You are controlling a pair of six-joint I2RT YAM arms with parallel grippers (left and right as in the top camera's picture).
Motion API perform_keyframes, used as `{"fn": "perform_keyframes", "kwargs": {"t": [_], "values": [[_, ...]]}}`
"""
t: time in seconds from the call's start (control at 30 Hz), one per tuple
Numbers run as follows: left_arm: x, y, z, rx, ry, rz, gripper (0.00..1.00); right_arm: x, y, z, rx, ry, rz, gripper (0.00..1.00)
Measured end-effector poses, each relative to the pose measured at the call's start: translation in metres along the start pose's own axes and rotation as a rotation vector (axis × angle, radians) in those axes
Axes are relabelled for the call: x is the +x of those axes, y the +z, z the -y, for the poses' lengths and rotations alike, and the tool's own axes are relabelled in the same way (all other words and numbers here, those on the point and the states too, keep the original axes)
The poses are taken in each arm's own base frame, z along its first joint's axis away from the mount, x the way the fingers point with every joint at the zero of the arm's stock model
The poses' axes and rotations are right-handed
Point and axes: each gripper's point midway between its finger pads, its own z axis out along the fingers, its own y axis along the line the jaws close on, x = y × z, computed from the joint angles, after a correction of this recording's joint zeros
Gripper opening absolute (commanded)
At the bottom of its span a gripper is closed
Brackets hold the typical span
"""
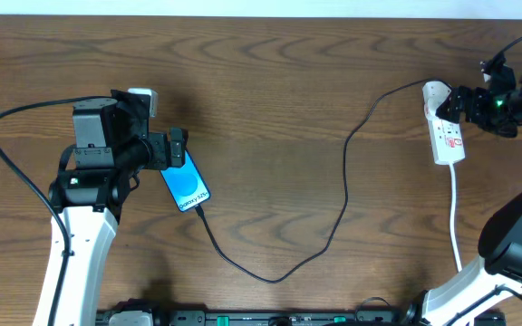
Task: Plug charger to phone and switch on socket
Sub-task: 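Position the right gripper over the power strip switch beside the adapter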
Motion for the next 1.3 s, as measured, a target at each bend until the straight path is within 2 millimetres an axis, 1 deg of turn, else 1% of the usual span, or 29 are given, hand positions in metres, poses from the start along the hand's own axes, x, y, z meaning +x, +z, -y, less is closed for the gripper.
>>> {"fn": "perform_keyframes", "kwargs": {"t": [0.17, 0.4, 0.47, 0.67, 0.8, 0.9, 1.07, 1.3], "values": [[0.0, 0.0, 0.0, 0.0, 0.0, 0.0, 0.98, -0.012, 0.004, 0.012, 0.059, -0.034, 0.038, 0.99], [0.0, 0.0, 0.0, 0.0, 0.0, 0.0, 0.98, -0.029, 0.007, 0.02, 0.088, -0.063, 0.098, 0.99], [0.0, 0.0, 0.0, 0.0, 0.0, 0.0, 0.98, -0.031, 0.013, 0.022, 0.088, -0.064, 0.098, 0.99], [0.0, 0.0, 0.0, 0.0, 0.0, 0.0, 0.98, -0.024, 0.042, 0.029, 0.068, -0.065, 0.037, 0.99], [0.0, 0.0, 0.0, 0.0, 0.0, 0.0, 0.98, -0.023, 0.06, 0.027, 0.022, -0.085, 0.021, 0.99], [0.0, 0.0, 0.0, 0.0, 0.0, 0.0, 0.98, -0.026, 0.068, 0.021, -0.027, -0.105, 0.031, 0.99], [0.0, 0.0, 0.0, 0.0, 0.0, 0.0, 0.98, -0.031, 0.071, 0.012, -0.084, -0.129, 0.057, 0.99], [0.0, 0.0, 0.0, 0.0, 0.0, 0.0, 0.98, -0.031, 0.073, 0.01, -0.104, -0.138, 0.055, 0.99]]}}
